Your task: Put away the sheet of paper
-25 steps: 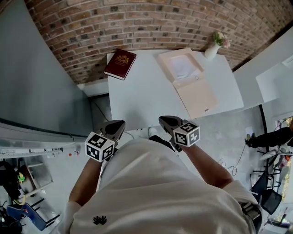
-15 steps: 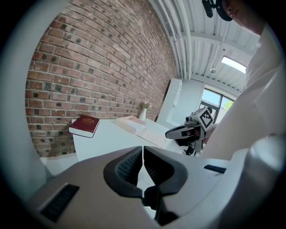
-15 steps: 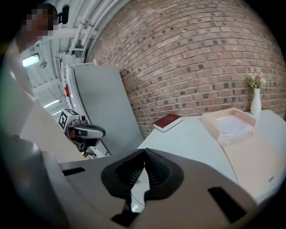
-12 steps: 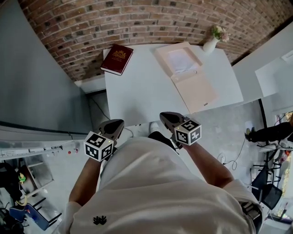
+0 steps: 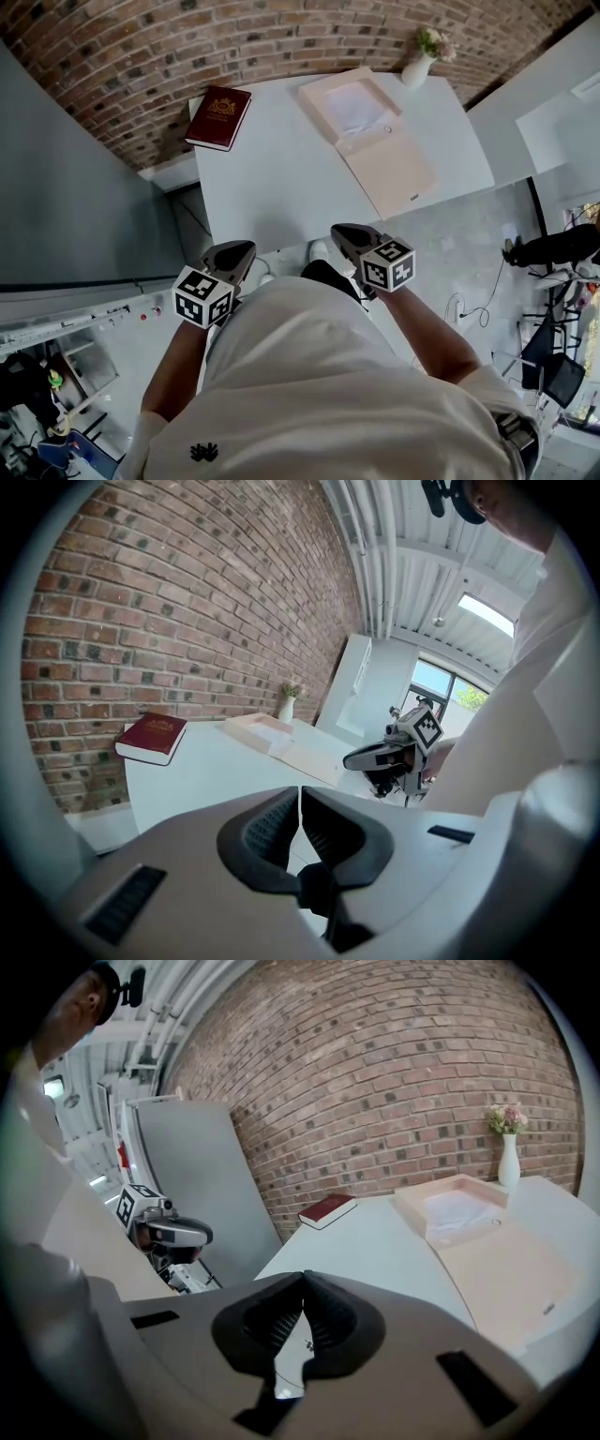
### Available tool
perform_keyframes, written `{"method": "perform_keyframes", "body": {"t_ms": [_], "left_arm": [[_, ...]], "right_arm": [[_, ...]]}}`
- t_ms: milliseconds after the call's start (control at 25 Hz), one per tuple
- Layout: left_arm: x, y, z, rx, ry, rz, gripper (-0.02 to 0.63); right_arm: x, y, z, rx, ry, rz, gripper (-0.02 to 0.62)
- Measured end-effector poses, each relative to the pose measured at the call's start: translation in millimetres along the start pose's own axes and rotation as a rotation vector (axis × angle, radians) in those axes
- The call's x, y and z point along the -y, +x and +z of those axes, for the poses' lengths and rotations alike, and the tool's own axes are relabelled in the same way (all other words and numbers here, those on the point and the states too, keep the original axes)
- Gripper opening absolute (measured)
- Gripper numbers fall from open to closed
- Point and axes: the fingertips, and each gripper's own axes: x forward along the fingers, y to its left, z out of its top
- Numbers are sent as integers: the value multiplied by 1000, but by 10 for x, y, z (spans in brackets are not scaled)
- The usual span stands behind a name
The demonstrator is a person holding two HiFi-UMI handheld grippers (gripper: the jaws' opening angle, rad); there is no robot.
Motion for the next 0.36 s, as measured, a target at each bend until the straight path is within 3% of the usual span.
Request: {"method": "perform_keyframes", "body": {"t_ms": [360], "left_arm": [[46, 489, 330, -11, 20, -25, 29]], "right_arm": [[715, -38, 106, 0, 52, -43, 28]]}}
